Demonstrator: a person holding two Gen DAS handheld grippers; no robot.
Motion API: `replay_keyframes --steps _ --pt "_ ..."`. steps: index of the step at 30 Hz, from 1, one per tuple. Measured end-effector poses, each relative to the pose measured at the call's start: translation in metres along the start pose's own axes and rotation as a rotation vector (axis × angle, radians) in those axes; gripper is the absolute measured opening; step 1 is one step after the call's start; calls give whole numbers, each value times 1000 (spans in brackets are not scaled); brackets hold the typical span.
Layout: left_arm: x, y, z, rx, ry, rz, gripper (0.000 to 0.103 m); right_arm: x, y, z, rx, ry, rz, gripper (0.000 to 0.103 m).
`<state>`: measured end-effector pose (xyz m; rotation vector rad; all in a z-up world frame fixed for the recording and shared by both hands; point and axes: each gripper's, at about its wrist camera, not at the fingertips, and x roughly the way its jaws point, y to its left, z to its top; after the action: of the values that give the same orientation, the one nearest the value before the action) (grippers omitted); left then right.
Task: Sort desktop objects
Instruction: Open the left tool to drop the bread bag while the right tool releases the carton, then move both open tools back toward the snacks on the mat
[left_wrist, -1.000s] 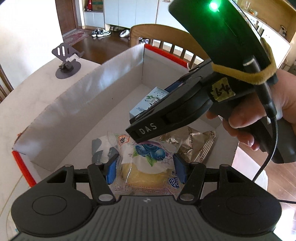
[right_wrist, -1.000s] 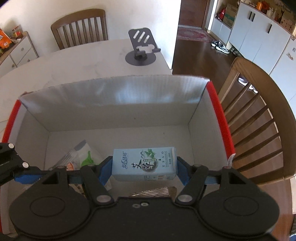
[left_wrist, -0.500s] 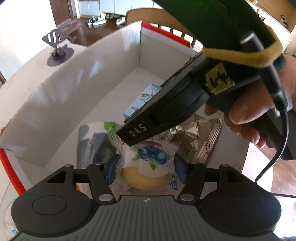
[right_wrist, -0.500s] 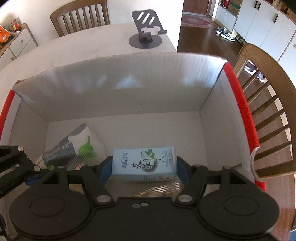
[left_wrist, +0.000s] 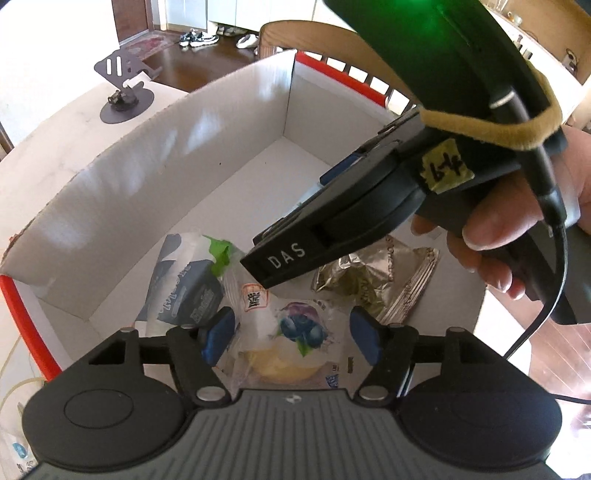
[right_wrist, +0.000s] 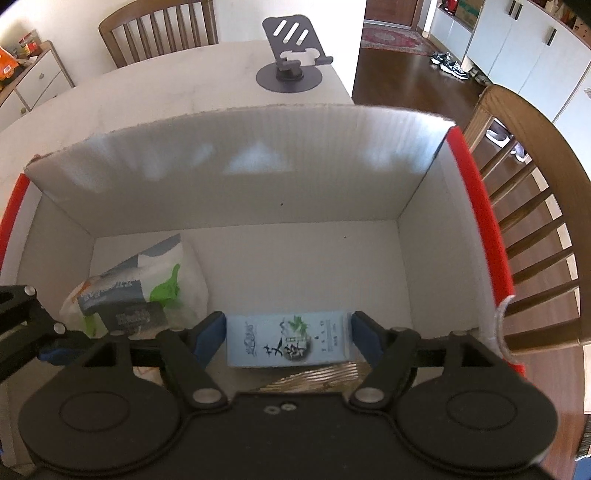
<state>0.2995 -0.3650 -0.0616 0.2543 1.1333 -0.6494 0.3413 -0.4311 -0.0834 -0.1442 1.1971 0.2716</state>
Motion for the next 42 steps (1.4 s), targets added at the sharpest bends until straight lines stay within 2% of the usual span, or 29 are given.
replay_keyframes --steps 18,21,27,29,32,34,42 --pt "-48 -13 -3 -26 -107 2 68 -62 -5 -13 27 -106 58 75" --pt "-58 -16 -7 -31 -125 4 77 -70 -6 -16 30 -123 62 75" --pt "-78 -22 -17 -50 -165 10 78 -88 -9 -27 39 -152 64 75" --pt "-86 -25 -22 -56 -184 17 83 -94 -8 -31 41 -167 72 75" --pt "-95 -28 -26 -60 -202 12 83 -104 -8 -38 42 -192 83 75" --pt "-101 -30 -30 -61 -213 6 83 -110 -5 -43 35 -206 74 81" --pt "-120 -34 -50 -70 -244 -17 86 -133 7 -65 43 -264 96 84"
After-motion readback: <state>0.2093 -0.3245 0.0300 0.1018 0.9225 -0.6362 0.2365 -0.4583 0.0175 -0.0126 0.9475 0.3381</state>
